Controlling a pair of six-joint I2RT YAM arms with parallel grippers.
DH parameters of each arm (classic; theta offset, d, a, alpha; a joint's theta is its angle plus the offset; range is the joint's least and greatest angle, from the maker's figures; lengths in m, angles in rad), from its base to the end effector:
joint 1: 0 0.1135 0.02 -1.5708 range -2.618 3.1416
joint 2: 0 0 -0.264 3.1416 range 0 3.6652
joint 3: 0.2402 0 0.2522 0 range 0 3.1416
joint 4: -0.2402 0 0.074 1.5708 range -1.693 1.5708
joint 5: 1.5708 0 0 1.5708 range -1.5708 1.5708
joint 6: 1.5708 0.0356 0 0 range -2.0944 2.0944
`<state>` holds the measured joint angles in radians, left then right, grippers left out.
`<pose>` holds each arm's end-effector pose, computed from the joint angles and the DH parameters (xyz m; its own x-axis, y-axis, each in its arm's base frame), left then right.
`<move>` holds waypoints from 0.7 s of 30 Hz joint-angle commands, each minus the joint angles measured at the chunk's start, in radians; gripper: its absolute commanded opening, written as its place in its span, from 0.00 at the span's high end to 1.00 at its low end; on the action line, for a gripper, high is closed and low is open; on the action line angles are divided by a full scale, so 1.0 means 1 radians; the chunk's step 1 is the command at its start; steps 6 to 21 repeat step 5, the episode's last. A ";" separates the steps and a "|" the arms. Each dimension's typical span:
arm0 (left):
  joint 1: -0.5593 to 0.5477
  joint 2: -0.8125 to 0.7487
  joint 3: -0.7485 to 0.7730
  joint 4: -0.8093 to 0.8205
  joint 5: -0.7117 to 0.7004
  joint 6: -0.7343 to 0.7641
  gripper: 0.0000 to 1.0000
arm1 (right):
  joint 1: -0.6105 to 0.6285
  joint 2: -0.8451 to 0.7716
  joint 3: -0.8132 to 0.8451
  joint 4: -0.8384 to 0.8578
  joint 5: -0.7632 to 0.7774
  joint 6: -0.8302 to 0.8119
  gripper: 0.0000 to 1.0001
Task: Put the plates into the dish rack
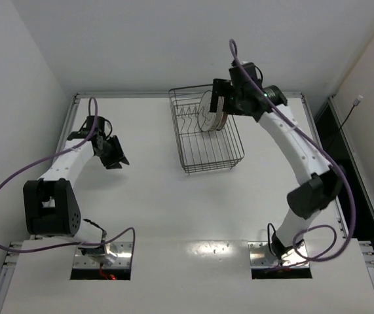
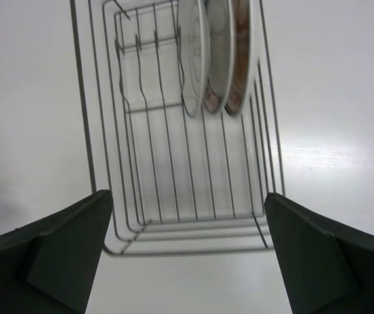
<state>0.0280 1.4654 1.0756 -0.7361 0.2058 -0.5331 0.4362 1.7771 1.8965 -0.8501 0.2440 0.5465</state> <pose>0.2885 0.0008 0.2402 -0.8078 -0.5203 -0.2769 -0.4064 0.8320 -0.3776 0.3580 0.1574 0.3882 -0.6451 0.2557 -0.7200 0.1034 0.9629 0.2493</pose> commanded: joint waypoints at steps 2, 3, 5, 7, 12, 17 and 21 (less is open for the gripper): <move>-0.039 0.047 0.053 0.020 0.000 -0.007 0.69 | -0.017 -0.164 -0.213 -0.061 -0.083 -0.026 0.01; -0.048 0.056 0.070 0.020 0.000 -0.007 0.69 | -0.030 -0.210 -0.262 -0.028 -0.083 -0.026 0.01; -0.048 0.085 0.119 0.009 0.000 -0.016 0.69 | -0.042 -0.335 -0.388 0.003 -0.095 -0.026 0.01; -0.048 0.085 0.119 0.009 0.000 -0.016 0.69 | -0.042 -0.335 -0.388 0.003 -0.095 -0.026 0.01; -0.048 0.085 0.119 0.009 0.000 -0.016 0.69 | -0.042 -0.335 -0.388 0.003 -0.095 -0.026 0.01; -0.048 0.085 0.119 0.009 0.000 -0.016 0.69 | -0.042 -0.335 -0.388 0.003 -0.095 -0.026 0.01; -0.048 0.085 0.119 0.009 0.000 -0.016 0.69 | -0.042 -0.335 -0.388 0.003 -0.095 -0.026 0.01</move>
